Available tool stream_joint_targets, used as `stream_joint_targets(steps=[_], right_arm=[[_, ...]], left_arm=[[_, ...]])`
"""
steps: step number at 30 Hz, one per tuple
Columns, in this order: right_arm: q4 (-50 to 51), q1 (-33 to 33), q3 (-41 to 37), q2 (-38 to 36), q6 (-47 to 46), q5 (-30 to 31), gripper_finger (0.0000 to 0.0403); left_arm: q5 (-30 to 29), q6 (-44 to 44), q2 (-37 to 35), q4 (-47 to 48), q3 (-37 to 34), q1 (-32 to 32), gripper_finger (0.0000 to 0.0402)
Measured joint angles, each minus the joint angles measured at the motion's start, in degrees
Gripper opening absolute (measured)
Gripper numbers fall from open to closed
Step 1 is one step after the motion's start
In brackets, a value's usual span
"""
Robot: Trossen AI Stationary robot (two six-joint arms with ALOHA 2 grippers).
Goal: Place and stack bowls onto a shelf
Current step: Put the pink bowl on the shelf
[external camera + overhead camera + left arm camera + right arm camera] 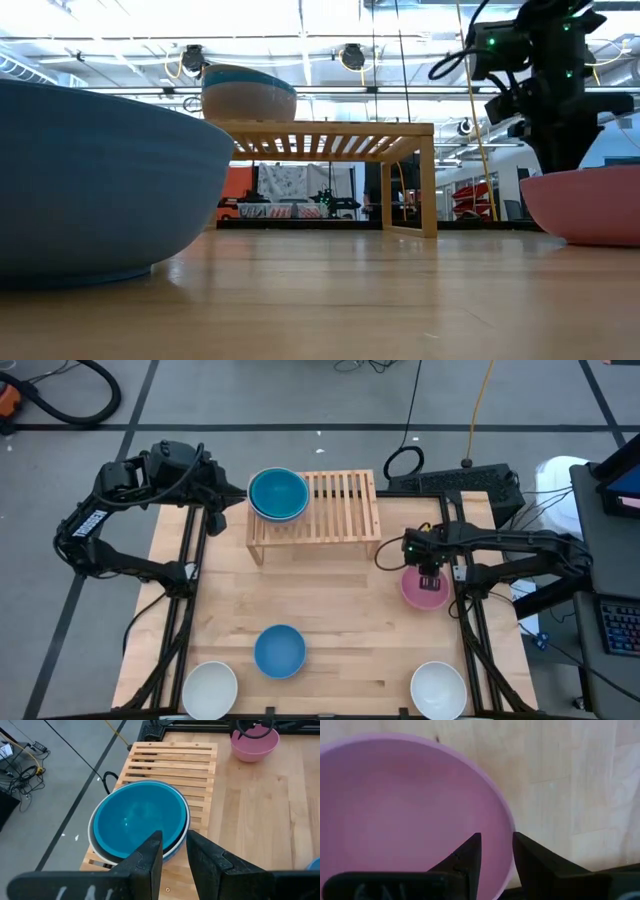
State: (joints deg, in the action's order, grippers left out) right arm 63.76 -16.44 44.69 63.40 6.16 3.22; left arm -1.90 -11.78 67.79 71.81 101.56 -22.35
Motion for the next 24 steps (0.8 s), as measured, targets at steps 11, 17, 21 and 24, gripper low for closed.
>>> stream_joint_targets(steps=[11,17,21,24], right_arm=[[-2.82,-3.95,-0.47,0.00,4.83,5.56,0.0105],[-3.85,-6.95,-0.47,0.02,5.70,5.58,0.0105],[-6.27,-8.56,-0.47,0.10,5.76,2.53,0.0105],[-6.78,-9.57,-0.47,0.69,6.97,-1.64,0.0105]], left_arm=[[0.03,1.48,0.00,-0.02,0.00,0.00,0.0095],[0.03,1.60,0.00,-0.02,0.00,0.00,0.0095],[0.03,1.60,0.00,-0.02,0.00,0.00,0.0095],[0.03,1.60,0.00,-0.02,0.00,0.01,0.0095]])
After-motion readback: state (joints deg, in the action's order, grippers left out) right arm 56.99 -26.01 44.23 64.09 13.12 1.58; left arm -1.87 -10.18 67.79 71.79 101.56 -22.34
